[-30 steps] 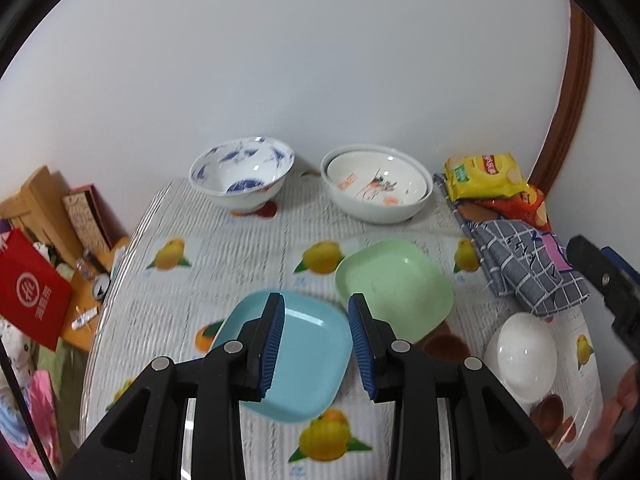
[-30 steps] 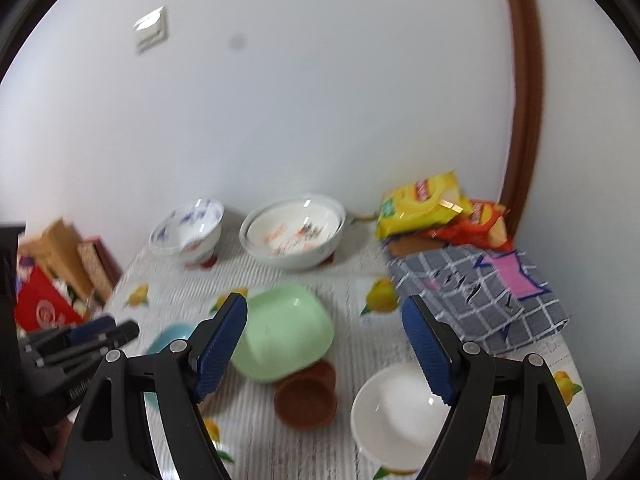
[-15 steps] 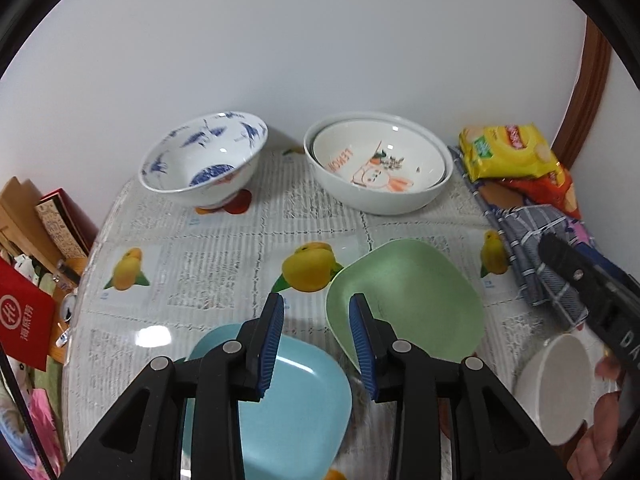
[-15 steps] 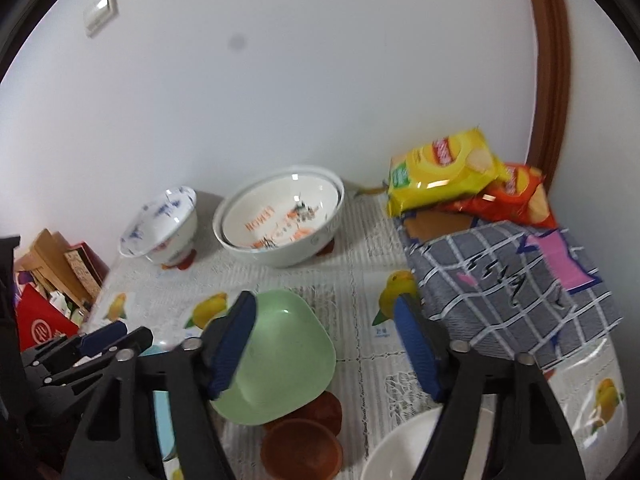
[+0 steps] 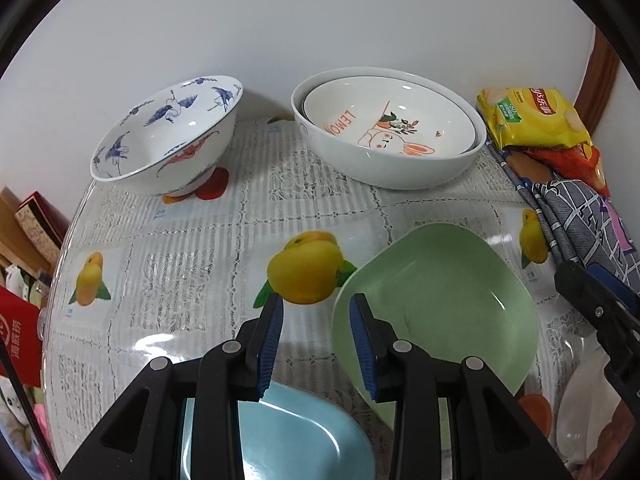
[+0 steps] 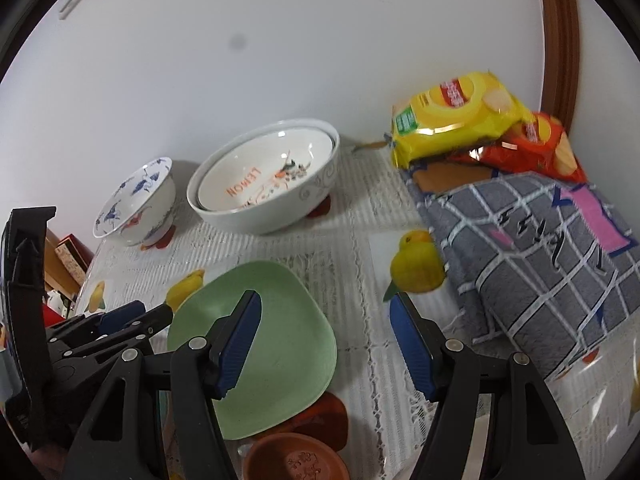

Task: Organize plates and bowls
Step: 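Move both tools to the rim of the light-green plate, then close both tools on the light-green plate rim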

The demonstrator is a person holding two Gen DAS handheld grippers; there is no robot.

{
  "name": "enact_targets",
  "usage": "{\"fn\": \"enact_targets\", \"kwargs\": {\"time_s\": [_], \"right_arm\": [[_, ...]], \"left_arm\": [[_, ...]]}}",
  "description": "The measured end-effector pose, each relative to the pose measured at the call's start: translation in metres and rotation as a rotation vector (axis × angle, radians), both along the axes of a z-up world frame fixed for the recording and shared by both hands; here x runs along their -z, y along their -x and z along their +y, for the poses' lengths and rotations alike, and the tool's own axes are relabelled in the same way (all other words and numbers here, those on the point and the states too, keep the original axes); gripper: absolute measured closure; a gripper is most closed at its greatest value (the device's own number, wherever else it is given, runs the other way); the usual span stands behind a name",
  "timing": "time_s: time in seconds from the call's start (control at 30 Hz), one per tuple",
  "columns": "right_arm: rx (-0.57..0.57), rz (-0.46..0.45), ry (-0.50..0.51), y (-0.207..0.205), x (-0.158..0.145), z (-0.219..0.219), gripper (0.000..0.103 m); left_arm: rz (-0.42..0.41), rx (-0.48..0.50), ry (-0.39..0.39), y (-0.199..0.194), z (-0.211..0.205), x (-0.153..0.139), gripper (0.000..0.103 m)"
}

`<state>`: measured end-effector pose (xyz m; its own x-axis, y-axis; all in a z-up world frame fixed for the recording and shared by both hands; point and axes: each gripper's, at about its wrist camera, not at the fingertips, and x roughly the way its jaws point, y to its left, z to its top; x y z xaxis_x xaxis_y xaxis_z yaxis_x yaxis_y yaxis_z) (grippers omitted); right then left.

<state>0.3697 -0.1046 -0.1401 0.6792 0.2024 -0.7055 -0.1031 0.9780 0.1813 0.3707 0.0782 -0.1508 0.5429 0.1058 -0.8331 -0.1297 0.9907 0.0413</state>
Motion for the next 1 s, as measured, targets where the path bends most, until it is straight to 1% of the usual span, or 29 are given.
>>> {"fn": "enact_targets", "kwargs": {"time_s": [0.1, 0.2, 0.27, 0.37, 0.43, 0.5, 0.63, 0.77, 0.97, 1.0], "right_arm": [[-0.001, 0.004, 0.020, -0.001, 0.005, 0.004, 0.037], [-0.005, 0.006, 0.052, 0.000, 0.009, 0.010, 0.042], [-0.015, 0.004, 0.067, 0.002, 0.011, 0.015, 0.042], [-0.017, 0.016, 0.115, 0.000, 0.016, 0.023, 0.048], [-0.011, 0.044, 0.119, -0.003, 0.022, 0.024, 0.054], [-0.008, 0.069, 0.121, -0.005, 0.026, 0.024, 0.057], [-0.014, 0.076, 0.136, -0.006, 0.027, 0.027, 0.058], [0.010, 0.102, 0.176, -0.008, 0.030, 0.028, 0.061], [0.028, 0.128, 0.193, -0.011, 0.031, 0.024, 0.061], [0.032, 0.132, 0.195, -0.011, 0.032, 0.024, 0.063]], "left_arm": [[0.014, 0.017, 0.025, -0.001, 0.001, 0.005, 0.068], [0.037, 0.033, 0.025, -0.003, 0.000, 0.012, 0.068], [0.034, 0.028, 0.050, -0.003, 0.001, 0.012, 0.068], [0.038, 0.037, 0.045, -0.005, 0.000, 0.012, 0.068], [0.048, 0.030, 0.052, -0.006, 0.002, 0.014, 0.068], [0.060, 0.030, 0.064, -0.008, 0.004, 0.017, 0.068], [0.065, 0.024, 0.071, -0.009, 0.004, 0.019, 0.068], [0.059, 0.023, 0.061, -0.010, 0.002, 0.019, 0.068], [0.074, 0.014, 0.069, -0.012, 0.002, 0.024, 0.068], [0.073, 0.014, 0.069, -0.012, 0.002, 0.024, 0.068]]}}
